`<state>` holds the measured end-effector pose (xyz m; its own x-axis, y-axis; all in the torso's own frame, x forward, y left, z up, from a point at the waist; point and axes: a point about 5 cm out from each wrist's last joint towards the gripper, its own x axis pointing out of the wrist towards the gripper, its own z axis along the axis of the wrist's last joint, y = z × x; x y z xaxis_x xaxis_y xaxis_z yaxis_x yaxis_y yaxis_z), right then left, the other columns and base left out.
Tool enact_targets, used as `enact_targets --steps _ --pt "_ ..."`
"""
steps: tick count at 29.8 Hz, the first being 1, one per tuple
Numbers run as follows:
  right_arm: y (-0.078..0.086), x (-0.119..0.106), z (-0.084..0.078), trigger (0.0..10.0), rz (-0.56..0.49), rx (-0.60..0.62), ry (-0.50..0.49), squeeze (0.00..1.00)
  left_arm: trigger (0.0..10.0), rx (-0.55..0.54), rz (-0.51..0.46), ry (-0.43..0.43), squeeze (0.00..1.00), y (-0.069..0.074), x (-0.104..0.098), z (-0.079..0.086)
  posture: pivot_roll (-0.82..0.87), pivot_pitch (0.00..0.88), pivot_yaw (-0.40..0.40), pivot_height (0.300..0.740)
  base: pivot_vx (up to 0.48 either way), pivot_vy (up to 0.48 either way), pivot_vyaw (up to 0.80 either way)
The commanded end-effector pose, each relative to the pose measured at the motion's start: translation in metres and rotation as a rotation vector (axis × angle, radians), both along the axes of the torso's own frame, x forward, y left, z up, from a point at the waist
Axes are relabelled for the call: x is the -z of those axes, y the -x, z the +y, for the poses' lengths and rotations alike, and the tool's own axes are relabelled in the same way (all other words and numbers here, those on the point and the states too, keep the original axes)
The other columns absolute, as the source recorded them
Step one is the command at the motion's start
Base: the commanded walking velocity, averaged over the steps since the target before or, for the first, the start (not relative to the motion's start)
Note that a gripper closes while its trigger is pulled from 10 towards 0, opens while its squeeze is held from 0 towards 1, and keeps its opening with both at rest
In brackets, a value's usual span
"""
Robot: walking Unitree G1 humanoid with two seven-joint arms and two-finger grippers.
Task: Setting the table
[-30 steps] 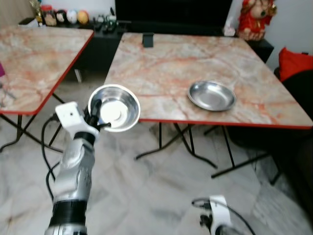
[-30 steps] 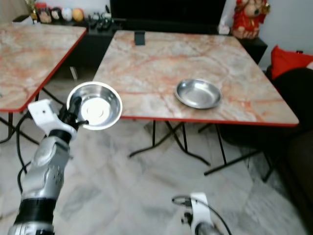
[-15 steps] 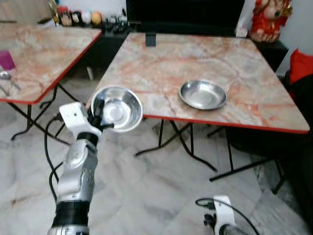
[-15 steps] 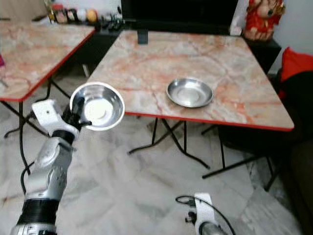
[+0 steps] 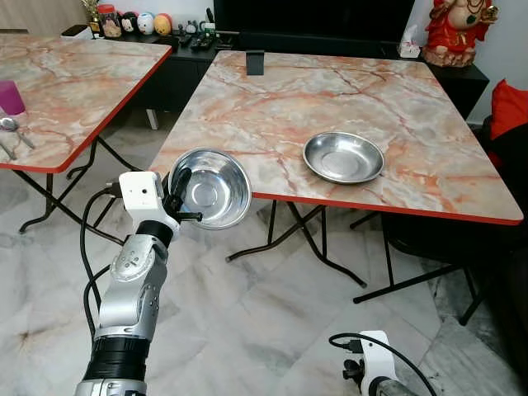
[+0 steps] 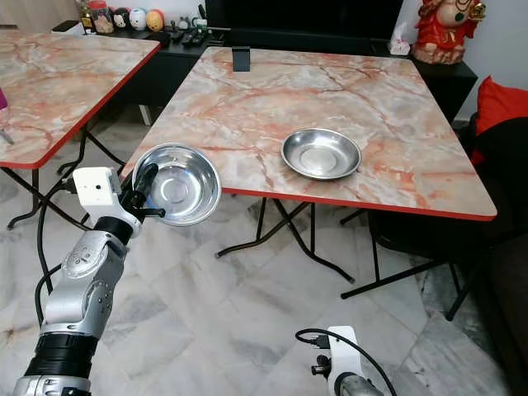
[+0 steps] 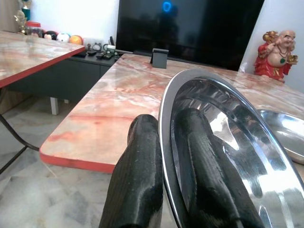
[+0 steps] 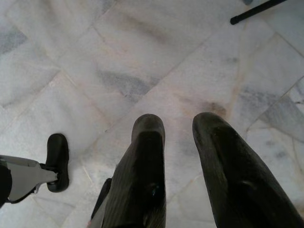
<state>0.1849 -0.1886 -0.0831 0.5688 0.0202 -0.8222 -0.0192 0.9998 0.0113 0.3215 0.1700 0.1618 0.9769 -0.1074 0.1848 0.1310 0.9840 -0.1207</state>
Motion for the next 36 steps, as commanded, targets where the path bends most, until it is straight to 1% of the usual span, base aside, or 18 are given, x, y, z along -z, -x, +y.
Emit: enact_targets --steps 1,7,19,26,30,36 --pt "-0.0029 -0.0014 0.0002 10.0 -0.014 0.024 -0.004 0.0 10.0 0.025 -0.015 -0.015 0.0 -0.0033 -0.0055 -0.0029 0.05 0.0 -0.001 0.74 0.0 0.0 0.0" --pt "-0.0028 -0.0012 0.0016 10.0 -0.012 0.023 -0.009 0.0 10.0 0.031 -0.013 -0.013 0.0 -0.0031 -0.0059 -0.0055 0.05 0.0 0.0 0.74 0.0 0.0 0.0" --pt "-0.0033 -0.0014 0.0021 10.0 -0.014 0.023 -0.013 0.0 10.0 0.029 -0.011 -0.001 0.0 -0.0026 -0.0054 -0.0057 0.06 0.0 -0.006 0.74 0.0 0.0 0.0" --pt "-0.0028 -0.0011 0.0021 10.0 -0.01 0.016 -0.011 0.0 10.0 0.032 -0.01 -0.001 0.0 -0.0022 -0.0048 -0.0073 0.05 0.0 -0.007 0.74 0.272 0.0 0.0" --pt "-0.0027 -0.0011 0.0019 10.0 -0.01 0.018 -0.012 0.0 10.0 0.044 -0.009 0.005 0.0 -0.0029 -0.0045 -0.0117 0.04 0.0 -0.006 0.74 0.281 0.0 0.0" --pt "-0.0025 -0.001 0.0017 10.0 -0.009 0.017 -0.01 0.0 10.0 0.048 -0.007 0.008 0.0 -0.0028 -0.004 -0.0124 0.04 0.0 -0.006 0.74 0.282 0.0 0.0"
